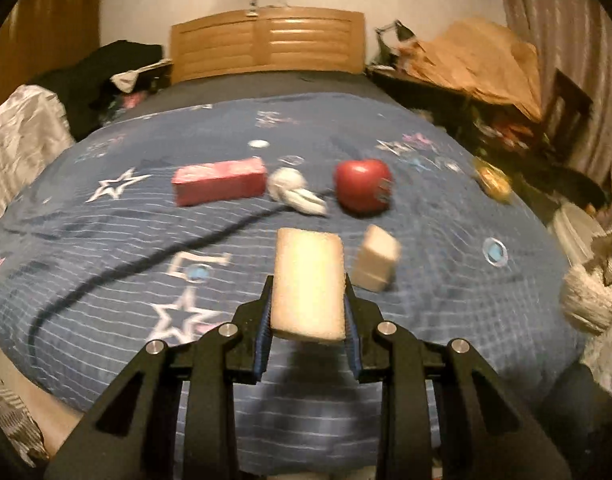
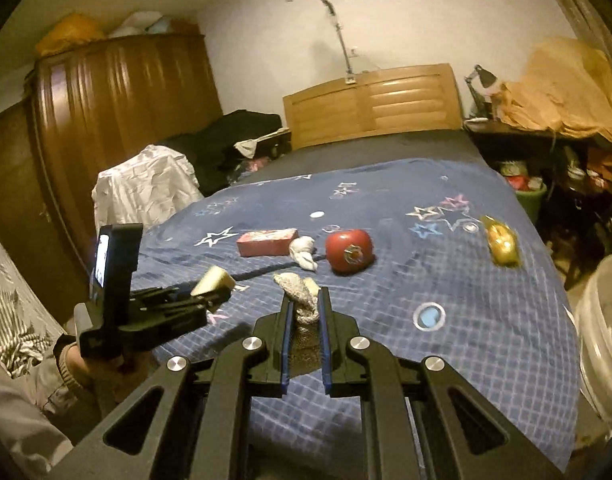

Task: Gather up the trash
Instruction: 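Carry the sponge and cloth over the white bucket with both tools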

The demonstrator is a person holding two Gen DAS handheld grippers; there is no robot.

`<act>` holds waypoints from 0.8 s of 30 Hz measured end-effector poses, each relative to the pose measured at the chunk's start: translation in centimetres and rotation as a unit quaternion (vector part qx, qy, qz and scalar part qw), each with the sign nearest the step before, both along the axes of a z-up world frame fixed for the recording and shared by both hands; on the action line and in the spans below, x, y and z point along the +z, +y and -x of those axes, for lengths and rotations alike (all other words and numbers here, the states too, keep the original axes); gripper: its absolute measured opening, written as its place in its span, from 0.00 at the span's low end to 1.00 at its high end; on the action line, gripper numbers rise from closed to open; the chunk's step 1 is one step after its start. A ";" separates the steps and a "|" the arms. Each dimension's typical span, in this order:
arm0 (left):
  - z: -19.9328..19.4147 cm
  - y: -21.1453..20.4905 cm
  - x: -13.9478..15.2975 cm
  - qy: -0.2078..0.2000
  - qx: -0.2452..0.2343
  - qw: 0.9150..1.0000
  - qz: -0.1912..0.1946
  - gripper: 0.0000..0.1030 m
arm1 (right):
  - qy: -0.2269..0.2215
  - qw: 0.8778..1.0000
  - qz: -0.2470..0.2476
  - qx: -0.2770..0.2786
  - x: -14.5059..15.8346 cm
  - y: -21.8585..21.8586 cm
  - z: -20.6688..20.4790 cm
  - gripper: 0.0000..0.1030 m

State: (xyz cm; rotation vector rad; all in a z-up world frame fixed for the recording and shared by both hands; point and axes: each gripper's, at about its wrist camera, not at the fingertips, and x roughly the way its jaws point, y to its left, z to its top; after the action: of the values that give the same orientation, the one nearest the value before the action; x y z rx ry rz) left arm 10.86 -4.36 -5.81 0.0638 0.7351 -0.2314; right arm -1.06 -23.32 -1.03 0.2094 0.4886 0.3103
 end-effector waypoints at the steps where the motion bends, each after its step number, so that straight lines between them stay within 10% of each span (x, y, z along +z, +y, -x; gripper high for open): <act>1: 0.2 -1.0 0.1 0.000 -0.010 1.000 -0.002 0.27 | -0.001 1.000 -0.002 -0.005 -0.1 -0.5 0.2 0.12; 13: 0.8 -13.9 2.9 -0.037 -0.118 0.992 -0.017 0.27 | -0.057 0.989 0.004 -0.134 2.7 -11.0 5.5 0.12; 24: 0.1 -30.0 8.0 -0.075 -0.239 0.968 -0.001 0.28 | -0.077 0.952 0.040 -0.292 6.0 -25.2 11.3 0.12</act>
State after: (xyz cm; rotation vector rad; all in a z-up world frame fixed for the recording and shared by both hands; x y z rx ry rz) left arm 10.78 -34.33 2.23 0.2593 0.5592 -0.6787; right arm -12.34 -48.53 4.99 0.2394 0.2650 -0.2710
